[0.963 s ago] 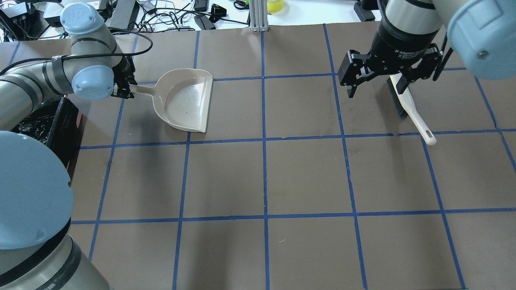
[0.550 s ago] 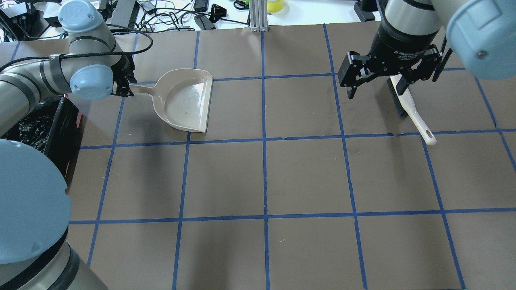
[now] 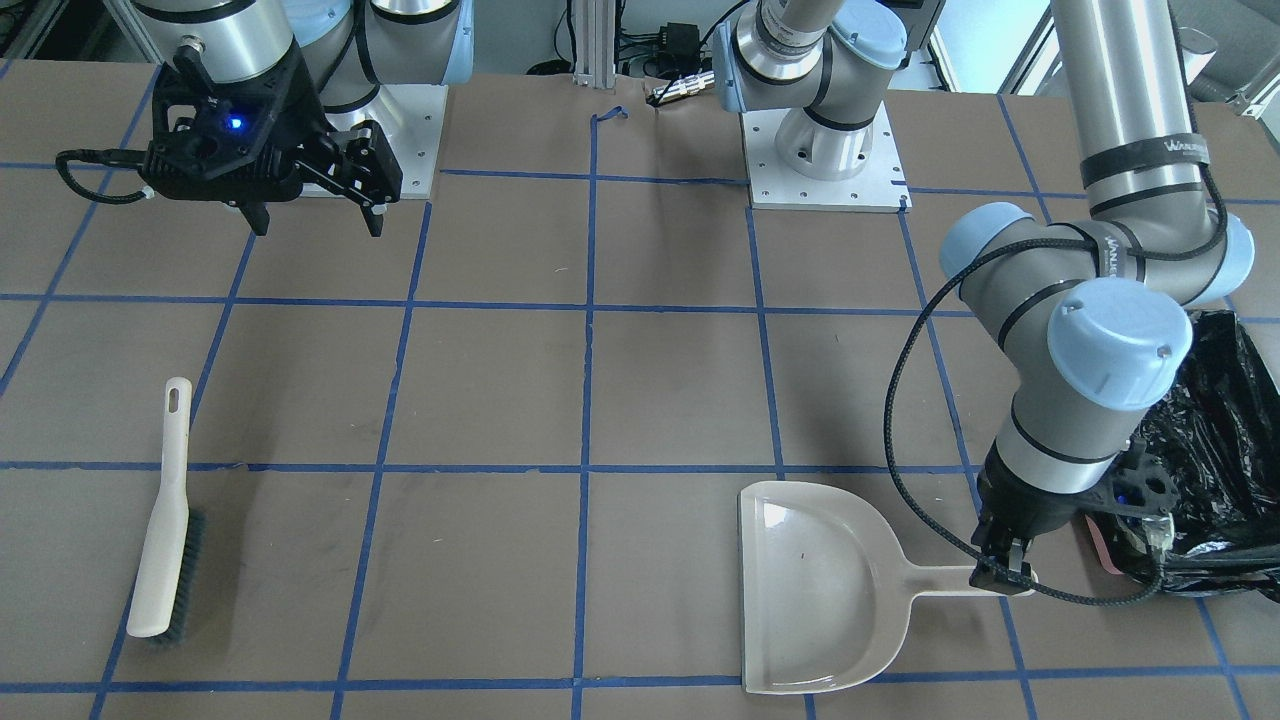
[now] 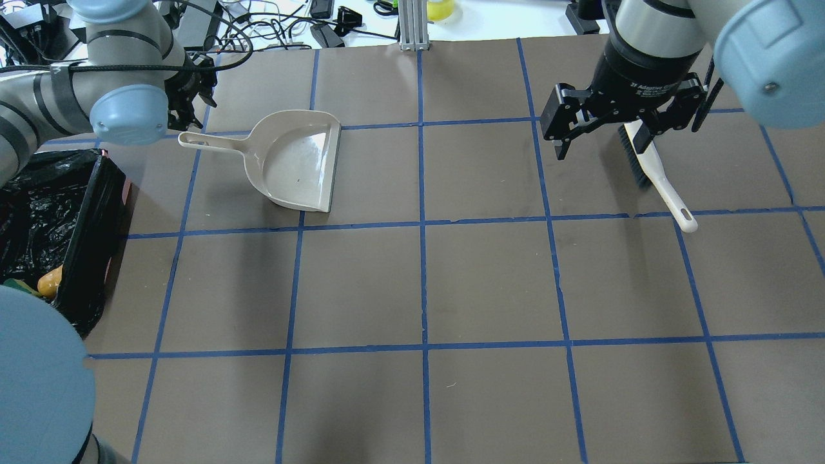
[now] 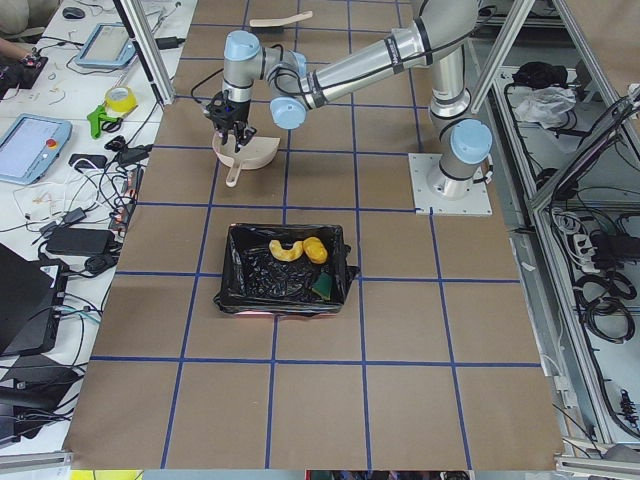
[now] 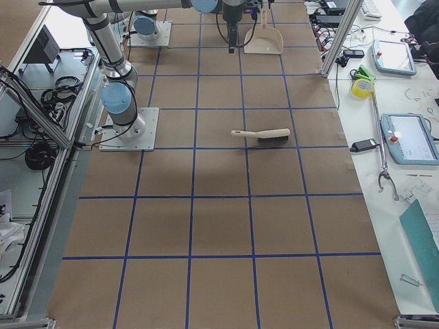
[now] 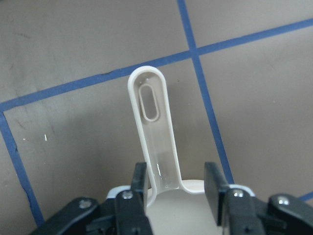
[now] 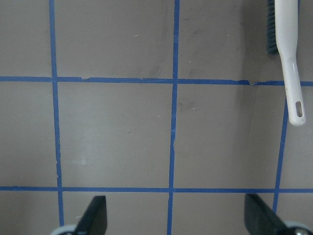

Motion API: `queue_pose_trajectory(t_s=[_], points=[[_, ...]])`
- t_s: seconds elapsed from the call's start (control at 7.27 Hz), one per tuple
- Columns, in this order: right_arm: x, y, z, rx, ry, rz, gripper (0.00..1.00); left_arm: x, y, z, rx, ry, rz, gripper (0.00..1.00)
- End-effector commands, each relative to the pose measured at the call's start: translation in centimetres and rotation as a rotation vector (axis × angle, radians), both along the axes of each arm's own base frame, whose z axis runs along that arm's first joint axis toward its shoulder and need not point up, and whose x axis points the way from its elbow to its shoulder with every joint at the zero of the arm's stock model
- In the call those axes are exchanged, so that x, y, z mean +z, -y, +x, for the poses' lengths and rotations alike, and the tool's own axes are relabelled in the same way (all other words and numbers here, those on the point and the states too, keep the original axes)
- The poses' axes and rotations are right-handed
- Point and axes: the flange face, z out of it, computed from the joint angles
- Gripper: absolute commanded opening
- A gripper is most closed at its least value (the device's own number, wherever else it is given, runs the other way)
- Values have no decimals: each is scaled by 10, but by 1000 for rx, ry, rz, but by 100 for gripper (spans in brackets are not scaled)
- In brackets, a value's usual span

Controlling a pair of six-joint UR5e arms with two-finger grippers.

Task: Sweep and dump trash into bin
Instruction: 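Lower the dustpan to the table and open the left gripper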

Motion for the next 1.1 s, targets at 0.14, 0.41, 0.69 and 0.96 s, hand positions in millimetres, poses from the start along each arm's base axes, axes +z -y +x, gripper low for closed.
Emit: queue_pose_trajectory(t_s=[0.14, 0.41, 0.69, 0.96], points=[[0, 0, 0, 0, -2, 0, 100, 24, -10, 2, -423, 124, 56, 100], [0, 0, 0, 0, 0, 0, 100, 35, -21, -17, -451, 128, 61, 100], [0, 0, 0, 0, -2, 0, 100, 35, -26, -17, -459, 123, 73, 100], [0, -1, 0, 0, -2, 1, 100, 37, -34, -40, -541, 60, 101, 100]])
